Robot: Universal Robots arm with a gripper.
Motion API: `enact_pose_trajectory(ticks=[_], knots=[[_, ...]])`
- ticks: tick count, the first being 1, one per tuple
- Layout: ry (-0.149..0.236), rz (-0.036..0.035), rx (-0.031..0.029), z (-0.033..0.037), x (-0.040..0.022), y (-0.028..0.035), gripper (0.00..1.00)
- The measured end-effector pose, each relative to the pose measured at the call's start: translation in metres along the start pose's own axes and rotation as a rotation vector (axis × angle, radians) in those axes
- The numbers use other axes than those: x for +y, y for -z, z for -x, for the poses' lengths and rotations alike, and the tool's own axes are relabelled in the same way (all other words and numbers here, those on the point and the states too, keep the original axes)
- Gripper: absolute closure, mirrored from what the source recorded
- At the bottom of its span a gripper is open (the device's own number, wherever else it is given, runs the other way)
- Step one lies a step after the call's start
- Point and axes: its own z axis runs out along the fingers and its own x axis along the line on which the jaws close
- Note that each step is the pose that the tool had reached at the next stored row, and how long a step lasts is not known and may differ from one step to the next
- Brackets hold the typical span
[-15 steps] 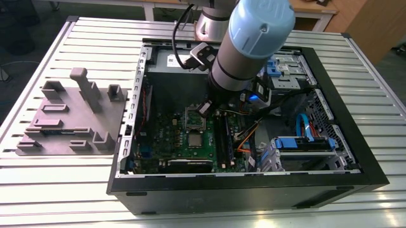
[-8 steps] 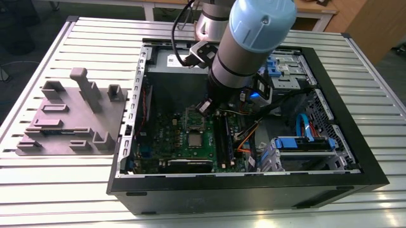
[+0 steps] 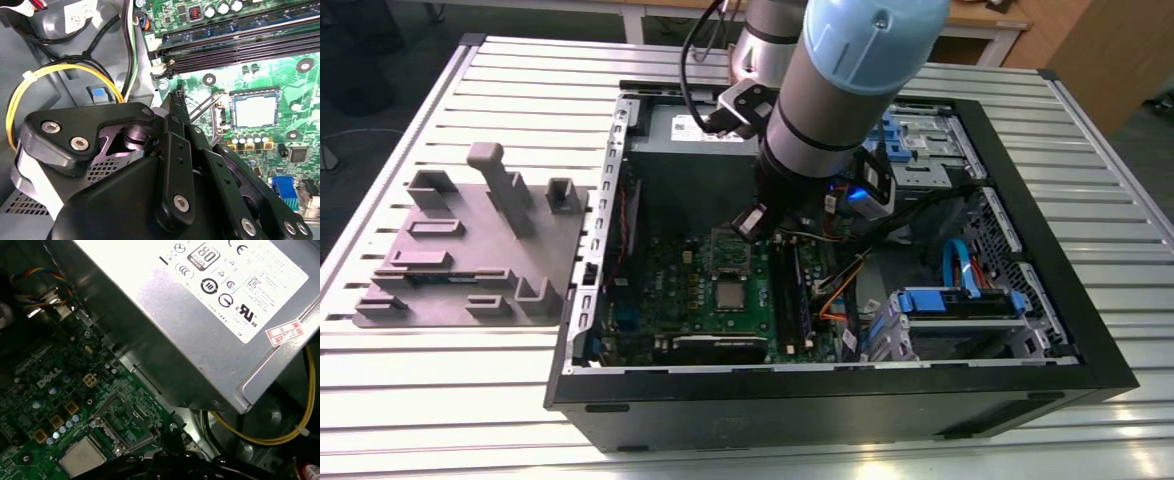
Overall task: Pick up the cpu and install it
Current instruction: 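Close the cpu cover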
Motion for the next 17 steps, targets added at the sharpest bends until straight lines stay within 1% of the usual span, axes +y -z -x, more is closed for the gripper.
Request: enact_pose_trajectory(ticks=[2, 5, 17], knots=[[0.001, -0.0026, 0.003, -0.0001, 0.0001, 0.0001, 0.9], [0.001, -0.0037, 0.0042, -0.0001, 0.0002, 0.0002, 0.9], [0.001, -0.004, 0.0046, -0.0007, -0.0002, 0.0008, 0.9]])
